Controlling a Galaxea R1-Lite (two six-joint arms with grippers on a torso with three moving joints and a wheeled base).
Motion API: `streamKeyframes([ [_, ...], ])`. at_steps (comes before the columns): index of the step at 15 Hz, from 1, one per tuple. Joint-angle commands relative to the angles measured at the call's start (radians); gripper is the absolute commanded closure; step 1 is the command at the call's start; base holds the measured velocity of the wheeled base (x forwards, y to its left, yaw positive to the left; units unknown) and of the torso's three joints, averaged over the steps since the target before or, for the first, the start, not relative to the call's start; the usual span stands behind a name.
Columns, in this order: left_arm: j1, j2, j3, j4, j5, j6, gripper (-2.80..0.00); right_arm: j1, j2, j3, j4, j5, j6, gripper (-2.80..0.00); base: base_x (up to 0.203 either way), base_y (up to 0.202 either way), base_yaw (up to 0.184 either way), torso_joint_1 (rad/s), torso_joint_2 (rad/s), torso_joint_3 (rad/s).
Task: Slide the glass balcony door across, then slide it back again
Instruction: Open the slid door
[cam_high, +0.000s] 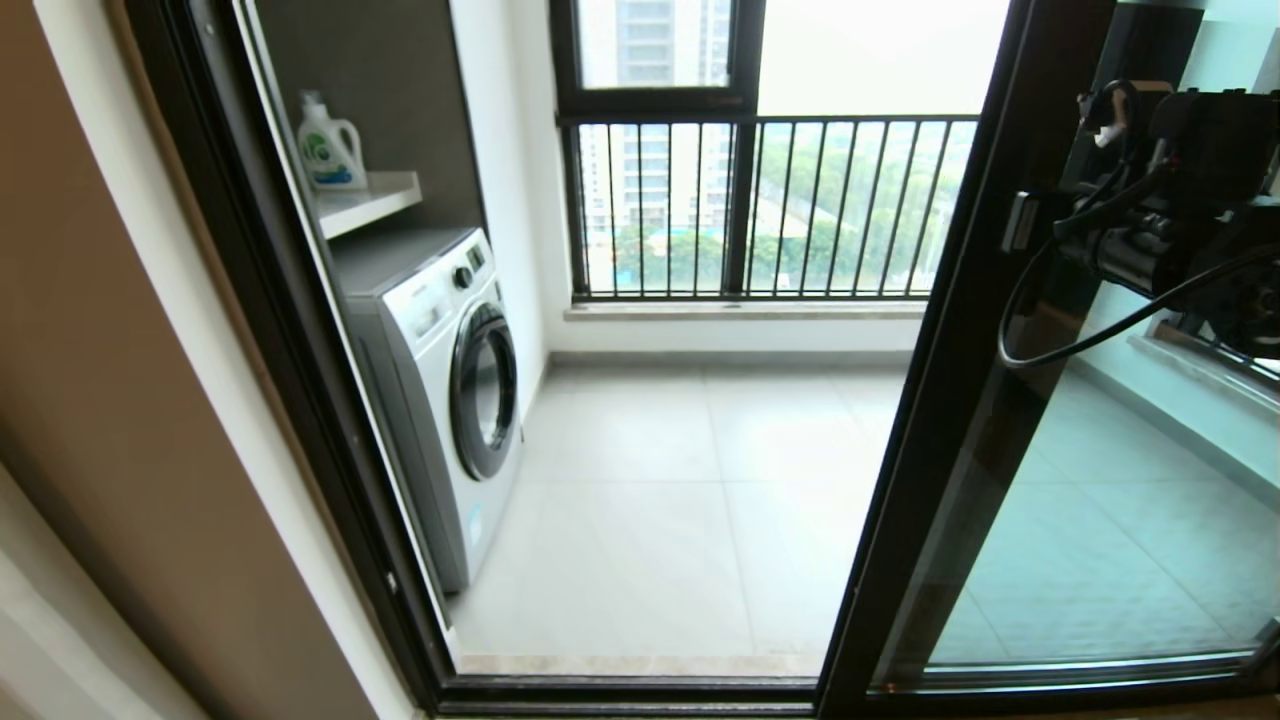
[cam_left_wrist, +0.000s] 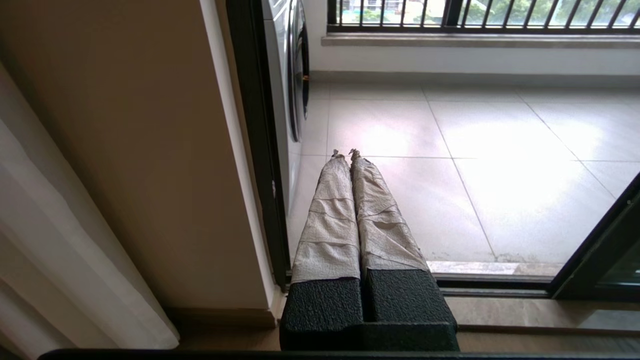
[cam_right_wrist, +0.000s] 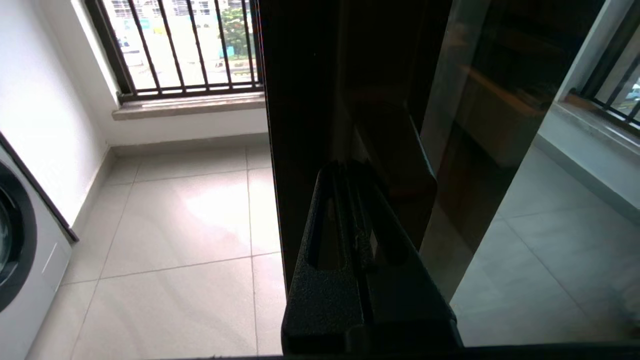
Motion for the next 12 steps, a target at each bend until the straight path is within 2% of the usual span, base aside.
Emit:
streamKeyframes([
  [1,0.000,0.002,0.000,0.000,0.000,0.000,0.00,-0.023,0.000,0.000,-0.002,0.020,-0.001,0.00,0.000,0.000,0.000,0.000,0.00,0.000],
  [12,0.000,0.002,0.001,-0.002,0.000,-0.001,0.00,-0.164,0.002,-0.003,-0.002,0.101,-0.005,0.00,0.000,0.000,0.000,0.000,0.00,0.000],
])
